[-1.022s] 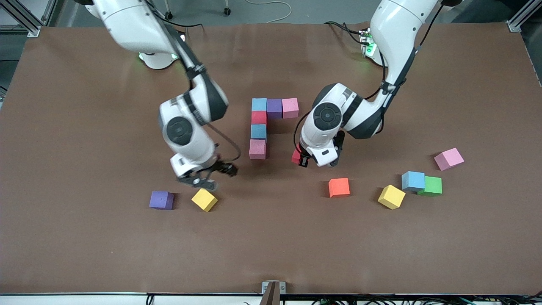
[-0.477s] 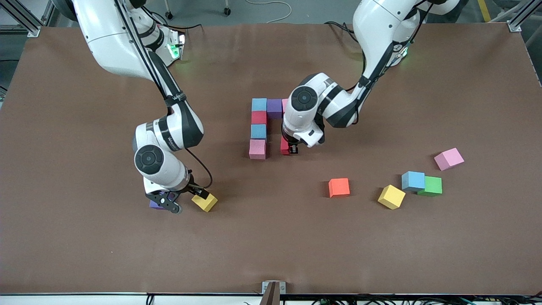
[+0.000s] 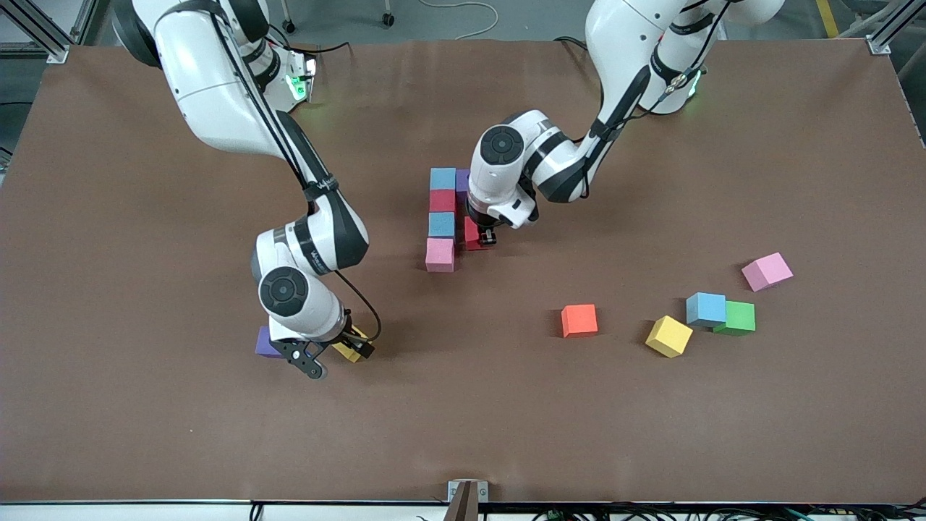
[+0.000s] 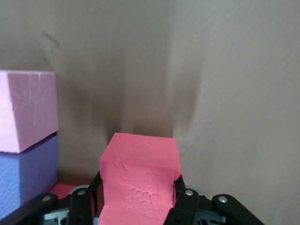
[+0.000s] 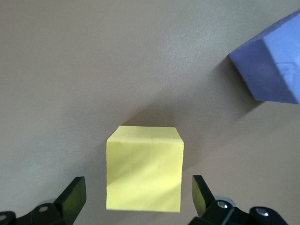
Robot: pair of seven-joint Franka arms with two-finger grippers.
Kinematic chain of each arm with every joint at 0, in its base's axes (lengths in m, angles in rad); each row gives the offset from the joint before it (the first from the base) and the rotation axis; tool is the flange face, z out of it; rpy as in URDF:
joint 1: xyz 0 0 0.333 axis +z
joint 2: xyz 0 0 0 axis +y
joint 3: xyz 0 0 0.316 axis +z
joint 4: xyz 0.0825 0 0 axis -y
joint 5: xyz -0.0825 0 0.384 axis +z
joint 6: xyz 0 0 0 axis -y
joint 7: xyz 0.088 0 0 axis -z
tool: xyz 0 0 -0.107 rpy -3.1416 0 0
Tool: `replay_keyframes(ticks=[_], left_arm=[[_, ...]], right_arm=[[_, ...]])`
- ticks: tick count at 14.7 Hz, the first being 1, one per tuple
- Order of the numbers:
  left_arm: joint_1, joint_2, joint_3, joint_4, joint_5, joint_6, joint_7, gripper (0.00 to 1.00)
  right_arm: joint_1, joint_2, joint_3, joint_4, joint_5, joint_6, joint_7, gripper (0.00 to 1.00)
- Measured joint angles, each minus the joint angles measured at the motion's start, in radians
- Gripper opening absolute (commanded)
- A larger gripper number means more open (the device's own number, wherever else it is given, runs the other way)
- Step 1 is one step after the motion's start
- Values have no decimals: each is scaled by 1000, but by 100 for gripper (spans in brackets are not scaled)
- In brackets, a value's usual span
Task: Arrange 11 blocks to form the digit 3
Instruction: 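Grasp the yellow cube with the right gripper while the left gripper lowers red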
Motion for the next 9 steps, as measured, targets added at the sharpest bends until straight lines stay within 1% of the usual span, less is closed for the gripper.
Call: replay_keyframes(ticks=[1,2,3,5,6,8,9], left_arm=[[-6,-3,0,-7,0,8,-4,51],[-10,-4,0,-12,0,12,-4,51],[-13,-5,0,-14,0,14,-4,51],[-13,-5,0,-16,2,15,-4,51],[-13,-5,0,-16,2,16,-4,51],[-13,-5,0,-16,3,18,-4,51],[-13,-5,0,-16,3,19,-4,51]], right_arm=[[0,12,0,6,-4,4,3,100],[1,21,0,10,-10,9,4,97],[0,28,0,13,-15,16,4,87],[0,34,-1,16,-29,22,4,61],[-2,34,-2,16,-31,22,4,40],[-5,34,-4,21,-32,22,3,4],[-5,34,-4,25,-32,22,3,0]])
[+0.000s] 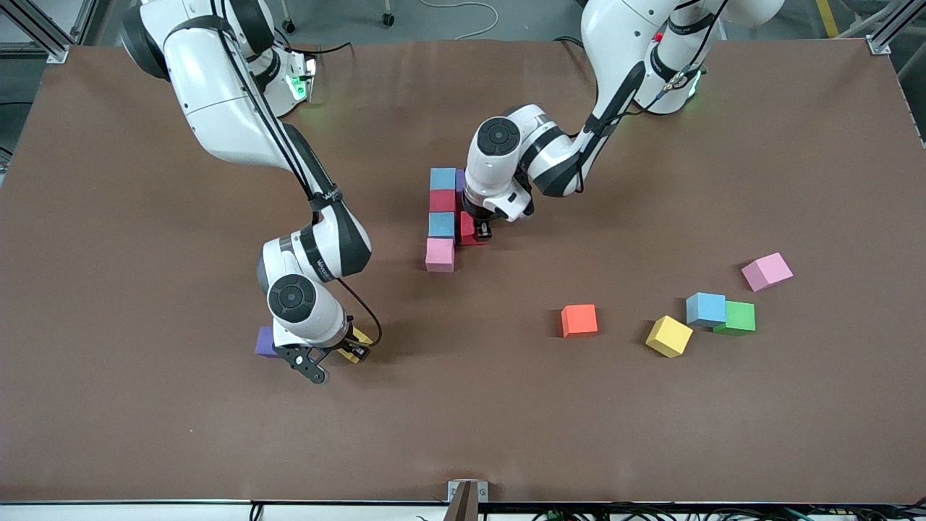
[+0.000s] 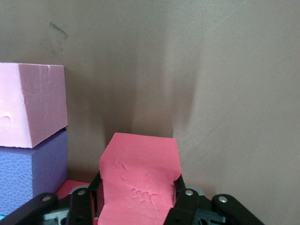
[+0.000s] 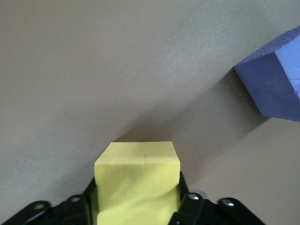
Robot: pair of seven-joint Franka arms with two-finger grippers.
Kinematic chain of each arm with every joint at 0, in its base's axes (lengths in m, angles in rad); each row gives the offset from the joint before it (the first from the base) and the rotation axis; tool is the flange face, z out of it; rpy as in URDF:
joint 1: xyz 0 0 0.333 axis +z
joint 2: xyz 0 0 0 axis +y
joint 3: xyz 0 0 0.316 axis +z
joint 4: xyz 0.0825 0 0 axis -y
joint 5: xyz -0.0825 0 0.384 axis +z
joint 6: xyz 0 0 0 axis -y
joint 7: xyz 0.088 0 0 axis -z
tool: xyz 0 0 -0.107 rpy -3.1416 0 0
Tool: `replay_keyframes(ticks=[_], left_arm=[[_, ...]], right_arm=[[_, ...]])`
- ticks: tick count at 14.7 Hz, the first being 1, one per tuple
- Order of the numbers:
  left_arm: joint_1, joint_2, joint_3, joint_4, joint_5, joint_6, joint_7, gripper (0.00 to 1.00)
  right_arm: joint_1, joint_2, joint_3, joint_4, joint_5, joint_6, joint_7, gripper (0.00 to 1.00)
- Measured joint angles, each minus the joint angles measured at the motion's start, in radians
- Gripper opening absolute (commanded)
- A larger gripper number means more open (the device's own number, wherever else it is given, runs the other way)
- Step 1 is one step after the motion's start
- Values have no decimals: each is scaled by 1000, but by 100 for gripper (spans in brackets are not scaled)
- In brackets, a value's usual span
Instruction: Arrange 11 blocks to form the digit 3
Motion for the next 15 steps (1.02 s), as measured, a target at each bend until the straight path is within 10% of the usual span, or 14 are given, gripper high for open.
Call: replay_keyframes(ticks=[15], left_arm=[[-3,7,0,12,2,3,0,51]], right_arm=[[118,-2,16,60,-1,-37,-494,0]])
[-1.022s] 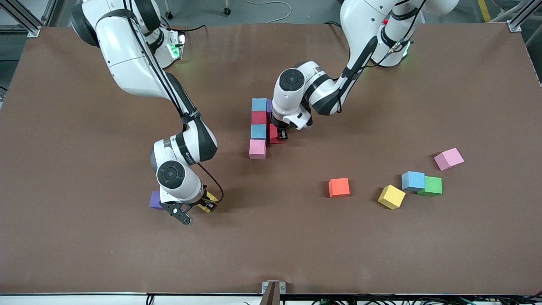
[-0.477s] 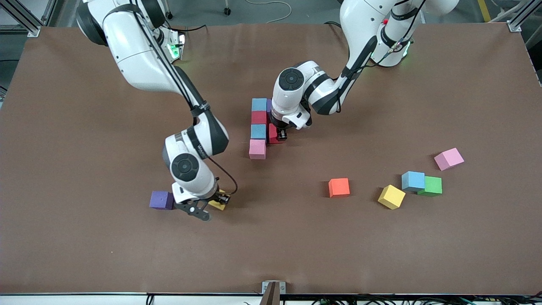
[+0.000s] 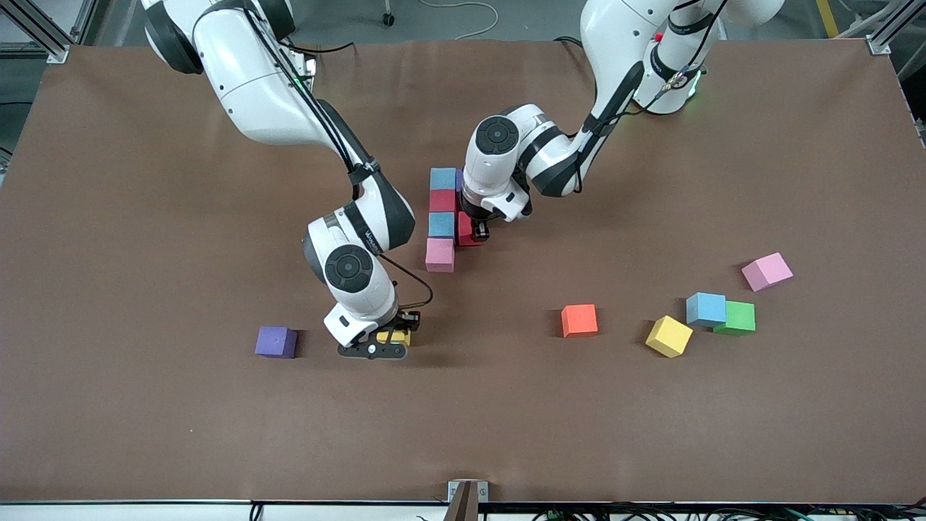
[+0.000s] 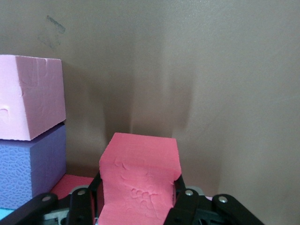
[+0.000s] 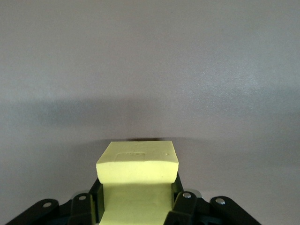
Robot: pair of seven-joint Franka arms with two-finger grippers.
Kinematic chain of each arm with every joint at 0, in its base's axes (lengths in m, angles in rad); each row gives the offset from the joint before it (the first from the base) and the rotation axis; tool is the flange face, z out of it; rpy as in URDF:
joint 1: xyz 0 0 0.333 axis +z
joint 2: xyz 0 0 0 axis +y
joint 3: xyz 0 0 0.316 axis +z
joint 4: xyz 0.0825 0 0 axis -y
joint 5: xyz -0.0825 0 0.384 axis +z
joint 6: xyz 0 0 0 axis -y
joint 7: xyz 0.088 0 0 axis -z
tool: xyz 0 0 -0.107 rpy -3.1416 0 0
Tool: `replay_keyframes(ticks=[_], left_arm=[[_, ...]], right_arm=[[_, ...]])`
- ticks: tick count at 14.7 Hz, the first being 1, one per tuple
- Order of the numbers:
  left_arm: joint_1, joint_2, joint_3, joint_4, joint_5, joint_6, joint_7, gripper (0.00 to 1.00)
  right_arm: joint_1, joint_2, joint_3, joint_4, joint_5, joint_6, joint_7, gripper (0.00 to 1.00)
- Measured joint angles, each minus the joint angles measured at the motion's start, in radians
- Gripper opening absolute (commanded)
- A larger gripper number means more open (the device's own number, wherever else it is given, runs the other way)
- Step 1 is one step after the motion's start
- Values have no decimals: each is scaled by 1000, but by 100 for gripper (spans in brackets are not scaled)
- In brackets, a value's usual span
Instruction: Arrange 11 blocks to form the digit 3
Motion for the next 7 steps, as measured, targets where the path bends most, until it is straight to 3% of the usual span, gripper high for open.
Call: replay_keyframes(ticks=[7], left_arm=[[-16,12,0,5,0,1,-1,51]], right_arm=[[0,0,1,35,0,-62,-41,0]])
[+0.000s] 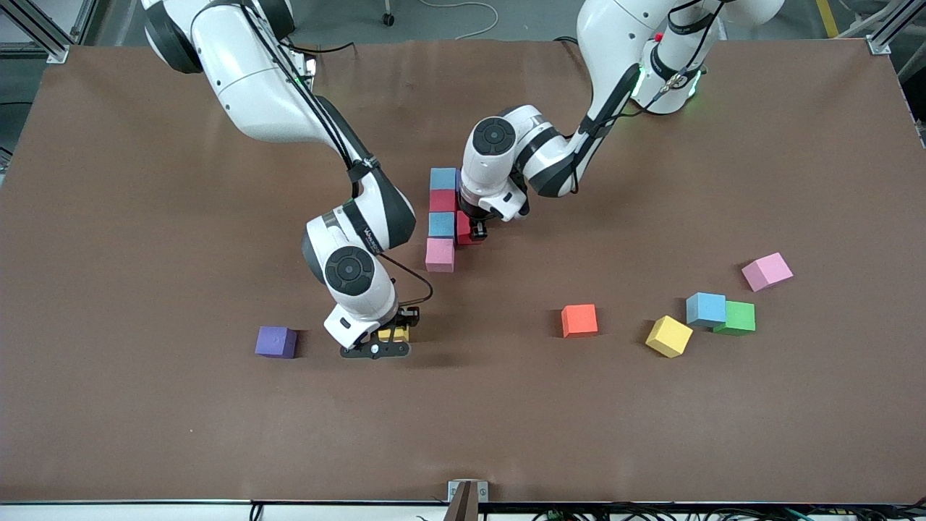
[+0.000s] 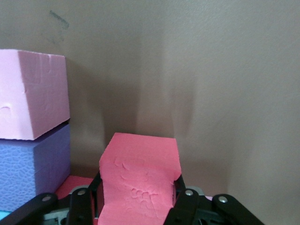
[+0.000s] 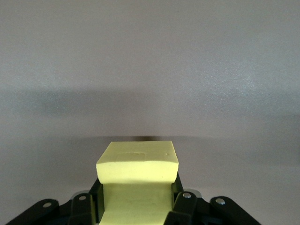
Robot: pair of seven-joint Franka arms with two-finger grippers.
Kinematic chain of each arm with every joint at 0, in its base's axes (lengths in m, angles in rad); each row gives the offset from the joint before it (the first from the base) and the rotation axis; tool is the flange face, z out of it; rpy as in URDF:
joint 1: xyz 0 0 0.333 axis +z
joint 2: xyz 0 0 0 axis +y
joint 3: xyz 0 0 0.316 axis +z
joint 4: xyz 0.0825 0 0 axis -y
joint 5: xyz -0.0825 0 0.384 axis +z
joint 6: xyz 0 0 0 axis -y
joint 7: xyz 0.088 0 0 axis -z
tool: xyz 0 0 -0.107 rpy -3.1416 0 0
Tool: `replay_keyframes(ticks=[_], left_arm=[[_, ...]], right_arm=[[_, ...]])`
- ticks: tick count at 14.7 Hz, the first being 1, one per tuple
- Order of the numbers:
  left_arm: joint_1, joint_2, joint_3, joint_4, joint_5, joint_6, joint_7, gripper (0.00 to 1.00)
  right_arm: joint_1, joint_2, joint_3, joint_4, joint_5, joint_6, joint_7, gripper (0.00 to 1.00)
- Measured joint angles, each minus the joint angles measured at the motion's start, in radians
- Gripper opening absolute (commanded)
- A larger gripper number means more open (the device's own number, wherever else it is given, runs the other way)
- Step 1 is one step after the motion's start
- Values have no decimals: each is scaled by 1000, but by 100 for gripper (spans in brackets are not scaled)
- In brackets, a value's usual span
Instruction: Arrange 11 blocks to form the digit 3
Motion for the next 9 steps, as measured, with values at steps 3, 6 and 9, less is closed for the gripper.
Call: replay_keyframes(ticks=[3,6,9], left_arm=[[-5,2,0,0,0,0,-1,51],[-5,10,1,4,0,0,-1,51],[-5,16,1,11,0,0,-1,55]], right_arm=[[0,0,0,0,0,0,0,0],[0,0,0,0,0,0,-1,0],[0,0,0,0,0,-1,-1,0]])
